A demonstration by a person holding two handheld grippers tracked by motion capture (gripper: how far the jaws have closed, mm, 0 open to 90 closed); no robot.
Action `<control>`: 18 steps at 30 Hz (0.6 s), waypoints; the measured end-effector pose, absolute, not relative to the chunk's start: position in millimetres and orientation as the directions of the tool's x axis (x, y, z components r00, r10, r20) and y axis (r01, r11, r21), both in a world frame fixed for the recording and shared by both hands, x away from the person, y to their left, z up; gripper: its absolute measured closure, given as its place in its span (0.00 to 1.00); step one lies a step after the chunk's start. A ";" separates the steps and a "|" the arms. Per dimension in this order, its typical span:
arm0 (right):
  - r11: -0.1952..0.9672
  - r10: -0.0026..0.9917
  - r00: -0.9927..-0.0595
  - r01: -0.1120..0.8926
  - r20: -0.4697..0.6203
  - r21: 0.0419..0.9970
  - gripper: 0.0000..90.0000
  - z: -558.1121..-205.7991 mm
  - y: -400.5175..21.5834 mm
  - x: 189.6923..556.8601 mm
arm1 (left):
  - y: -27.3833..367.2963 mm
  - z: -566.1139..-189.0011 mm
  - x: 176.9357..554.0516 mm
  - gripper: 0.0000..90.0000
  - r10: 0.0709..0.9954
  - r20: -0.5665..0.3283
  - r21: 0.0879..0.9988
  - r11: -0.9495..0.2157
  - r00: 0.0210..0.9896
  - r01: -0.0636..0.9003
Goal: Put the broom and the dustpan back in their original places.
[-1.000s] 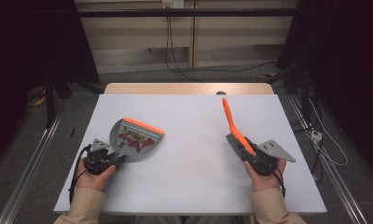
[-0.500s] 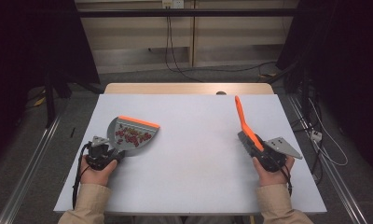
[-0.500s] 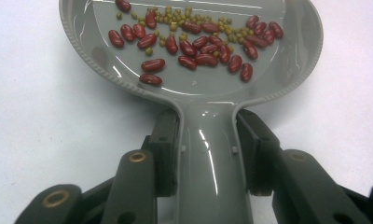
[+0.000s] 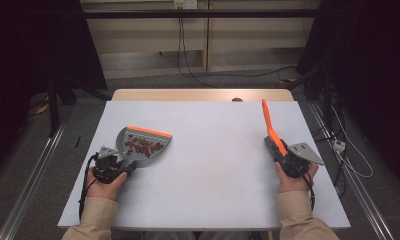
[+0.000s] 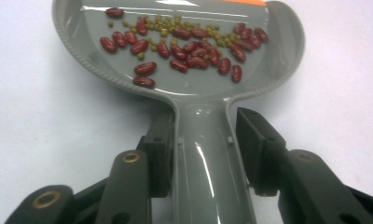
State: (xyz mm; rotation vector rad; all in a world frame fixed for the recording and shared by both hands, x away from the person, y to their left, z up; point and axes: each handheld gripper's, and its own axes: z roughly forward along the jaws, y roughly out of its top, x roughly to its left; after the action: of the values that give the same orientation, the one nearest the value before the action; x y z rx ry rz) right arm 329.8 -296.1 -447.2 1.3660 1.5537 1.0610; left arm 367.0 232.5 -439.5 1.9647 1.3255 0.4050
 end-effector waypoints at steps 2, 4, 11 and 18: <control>0.083 0.994 -0.097 0.328 -0.054 0.941 0.79 -448.7 -297.3 329.2 | 231.5 -439.3 365.7 0.65 0.893 -0.131 0.713 -0.218 0.432 0.667; 0.092 0.993 -0.097 0.335 -0.063 0.938 0.79 -450.8 -297.6 328.4 | 230.0 -439.5 364.2 0.64 0.888 -0.141 0.714 -0.215 0.437 0.667; 0.092 0.992 -0.109 0.339 -0.058 0.936 0.79 -456.2 -292.7 320.2 | 226.5 -438.8 358.4 0.61 0.874 -0.151 0.723 -0.221 0.462 0.654; 0.002 0.989 -0.139 0.337 0.048 0.942 0.74 -458.1 -287.0 314.8 | 219.1 -436.8 351.6 0.56 0.841 -0.182 0.730 -0.231 0.510 0.643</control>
State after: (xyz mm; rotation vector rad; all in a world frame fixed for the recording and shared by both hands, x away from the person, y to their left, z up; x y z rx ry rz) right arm 314.8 -287.0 -458.1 1.4050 1.5624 1.1539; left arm 351.6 219.1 -436.8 1.9652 1.2147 0.3188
